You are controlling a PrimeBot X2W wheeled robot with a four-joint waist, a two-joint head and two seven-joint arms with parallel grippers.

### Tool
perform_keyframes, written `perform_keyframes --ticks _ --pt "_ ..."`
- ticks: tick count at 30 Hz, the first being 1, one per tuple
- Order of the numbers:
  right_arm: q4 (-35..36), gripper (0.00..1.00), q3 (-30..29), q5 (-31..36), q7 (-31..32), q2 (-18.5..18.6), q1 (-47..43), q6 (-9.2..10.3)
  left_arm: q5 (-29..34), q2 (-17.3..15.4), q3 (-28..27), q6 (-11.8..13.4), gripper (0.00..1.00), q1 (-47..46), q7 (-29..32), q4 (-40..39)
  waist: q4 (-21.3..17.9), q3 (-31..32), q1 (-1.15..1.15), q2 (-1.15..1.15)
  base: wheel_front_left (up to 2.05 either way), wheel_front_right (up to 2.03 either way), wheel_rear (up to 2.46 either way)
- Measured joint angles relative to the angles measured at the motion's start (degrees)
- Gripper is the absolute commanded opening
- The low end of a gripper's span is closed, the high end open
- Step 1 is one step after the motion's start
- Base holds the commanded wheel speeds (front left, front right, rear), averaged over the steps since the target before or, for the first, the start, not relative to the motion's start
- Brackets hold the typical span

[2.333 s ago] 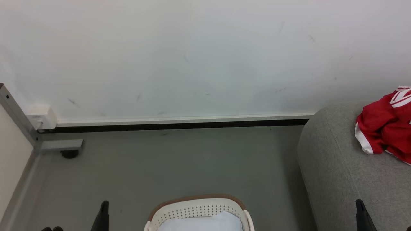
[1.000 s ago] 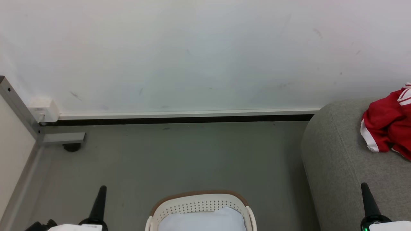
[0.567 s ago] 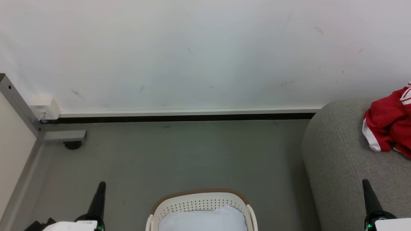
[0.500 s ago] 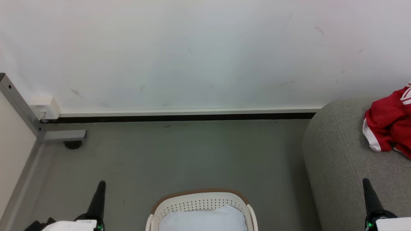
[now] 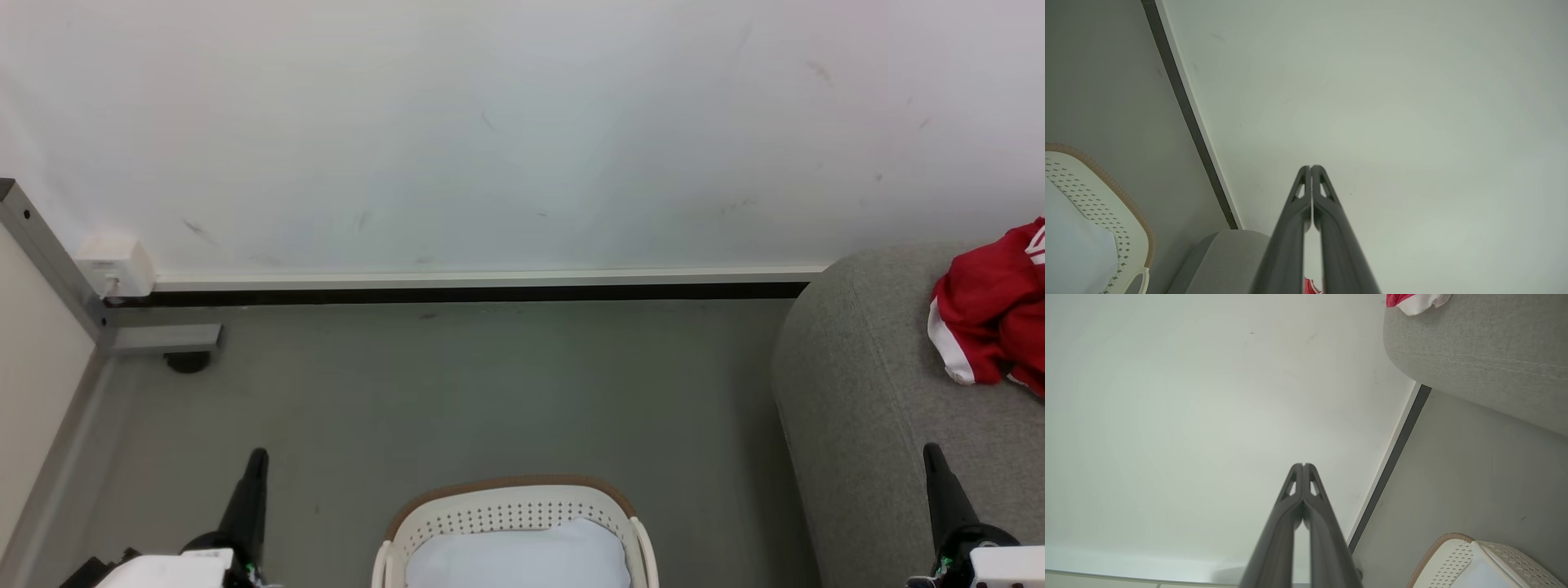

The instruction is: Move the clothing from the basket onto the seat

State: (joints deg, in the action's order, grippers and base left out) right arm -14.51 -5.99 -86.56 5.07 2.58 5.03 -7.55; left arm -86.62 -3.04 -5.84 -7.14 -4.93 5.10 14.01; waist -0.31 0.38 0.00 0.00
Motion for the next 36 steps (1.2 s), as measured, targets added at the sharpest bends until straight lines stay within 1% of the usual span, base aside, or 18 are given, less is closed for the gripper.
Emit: perform_keyframes --ticks 15,36 --pt "0.3 0.00 -0.5 -5.8 1.4 0.1 0.8 0.00 -5.4 0.2 -0.7 -0.2 0.00 -1.1 1.4 0.1 0.3 -0.5 0.00 0.00 0.00 0.00 0.00" --pt "0.3 0.00 -0.5 -5.8 1.5 0.1 0.9 0.00 -5.4 0.3 -0.7 -0.2 0.00 -1.1 1.4 0.1 0.3 -0.5 0.00 0.00 0.00 0.00 0.00"
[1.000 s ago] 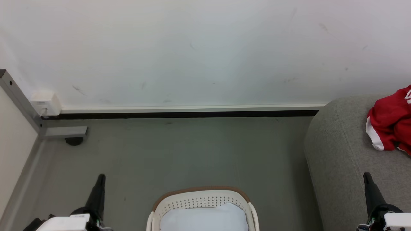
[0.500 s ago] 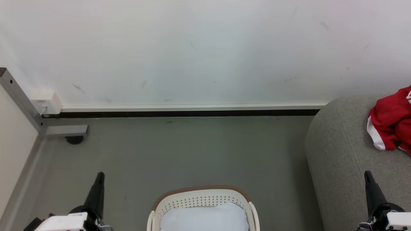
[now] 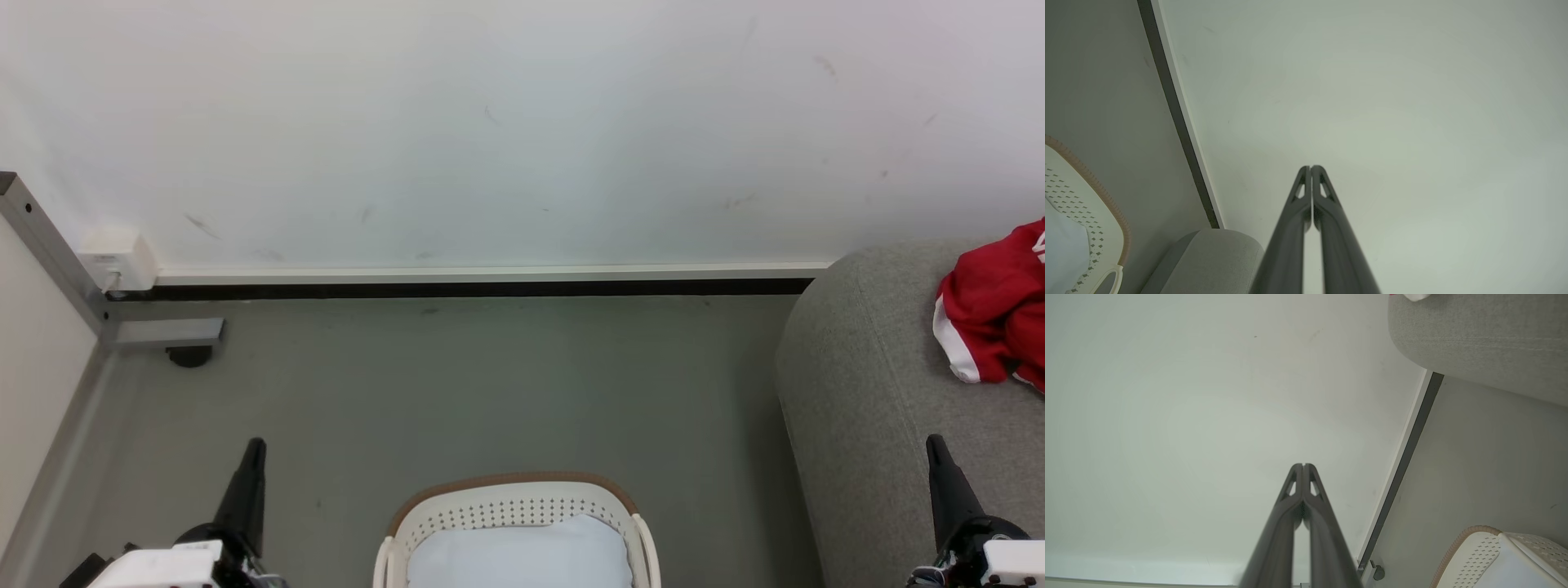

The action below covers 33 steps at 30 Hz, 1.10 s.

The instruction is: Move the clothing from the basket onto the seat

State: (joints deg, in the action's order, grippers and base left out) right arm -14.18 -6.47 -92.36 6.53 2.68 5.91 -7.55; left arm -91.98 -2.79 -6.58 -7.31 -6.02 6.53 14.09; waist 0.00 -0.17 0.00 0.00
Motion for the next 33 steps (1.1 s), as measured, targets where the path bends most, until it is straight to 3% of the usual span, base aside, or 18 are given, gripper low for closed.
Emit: perform_keyframes --ticks 33 --pt "0.0 0.00 0.0 0.0 0.0 0.0 0.0 0.00 0.0 0.0 0.0 0.0 0.00 0.0 0.0 0.0 0.0 0.0 0.00 0.00 0.00 0.00 0.00"
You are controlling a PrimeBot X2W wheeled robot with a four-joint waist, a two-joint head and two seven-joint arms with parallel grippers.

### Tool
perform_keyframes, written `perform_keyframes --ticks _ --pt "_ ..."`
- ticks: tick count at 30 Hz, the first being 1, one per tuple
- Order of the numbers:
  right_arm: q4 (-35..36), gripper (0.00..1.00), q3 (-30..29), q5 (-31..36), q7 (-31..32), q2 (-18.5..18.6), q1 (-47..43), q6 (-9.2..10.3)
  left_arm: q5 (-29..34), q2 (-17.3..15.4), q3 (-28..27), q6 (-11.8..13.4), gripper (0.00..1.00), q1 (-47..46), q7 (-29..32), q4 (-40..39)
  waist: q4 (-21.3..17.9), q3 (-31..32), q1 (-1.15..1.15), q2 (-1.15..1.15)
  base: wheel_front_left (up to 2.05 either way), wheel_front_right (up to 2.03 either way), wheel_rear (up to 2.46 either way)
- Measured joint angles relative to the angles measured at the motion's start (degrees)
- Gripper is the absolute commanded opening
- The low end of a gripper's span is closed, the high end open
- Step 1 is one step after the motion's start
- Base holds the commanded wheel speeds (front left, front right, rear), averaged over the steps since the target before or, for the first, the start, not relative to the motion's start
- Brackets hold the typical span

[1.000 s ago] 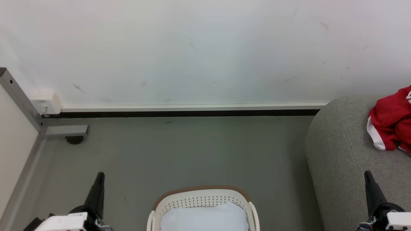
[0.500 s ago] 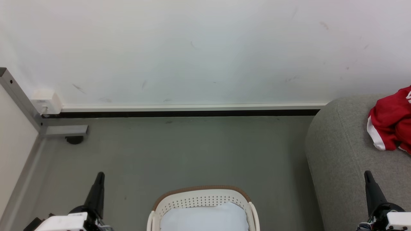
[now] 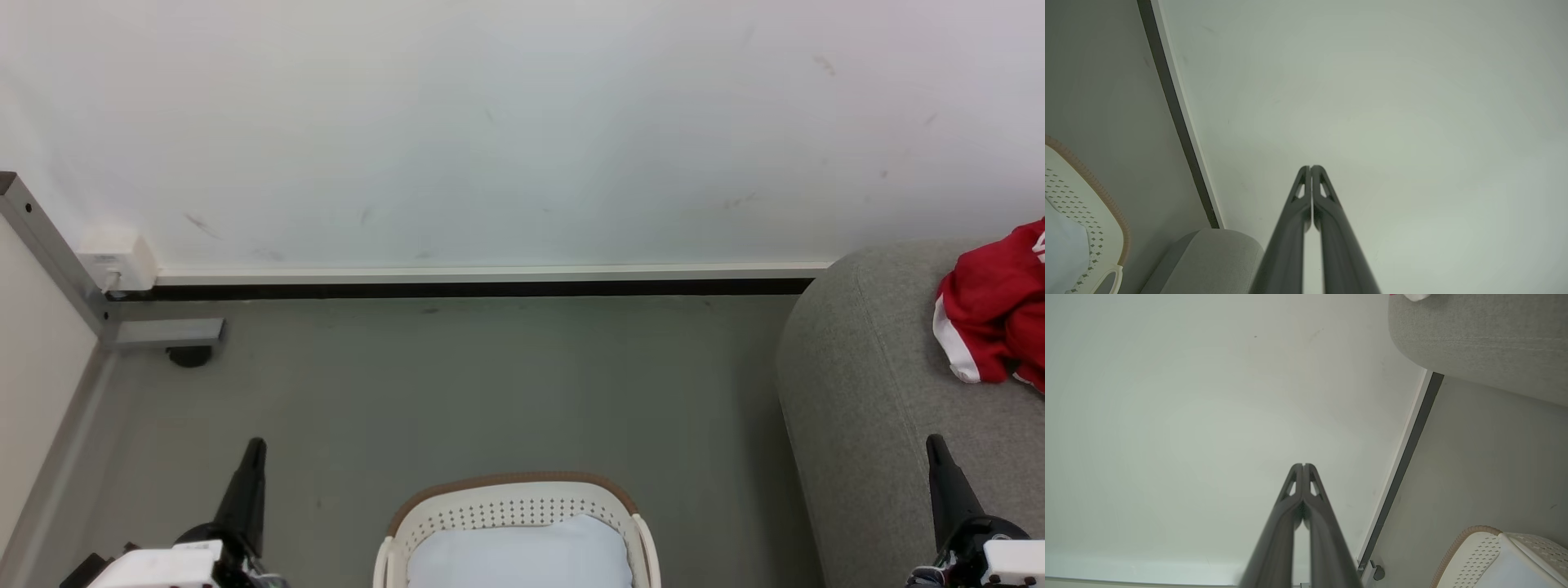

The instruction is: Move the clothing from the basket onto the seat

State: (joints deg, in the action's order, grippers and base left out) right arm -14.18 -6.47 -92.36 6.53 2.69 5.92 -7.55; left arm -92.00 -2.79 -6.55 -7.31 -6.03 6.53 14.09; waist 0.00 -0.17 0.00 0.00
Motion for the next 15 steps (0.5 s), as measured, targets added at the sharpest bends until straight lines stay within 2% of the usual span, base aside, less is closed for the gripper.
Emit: perform_keyframes --ticks 15 --pt "0.0 0.00 0.0 0.0 0.0 0.0 0.0 0.00 0.0 0.0 0.0 0.0 0.00 0.0 0.0 0.0 0.0 0.0 0.00 0.00 0.00 0.00 0.00"
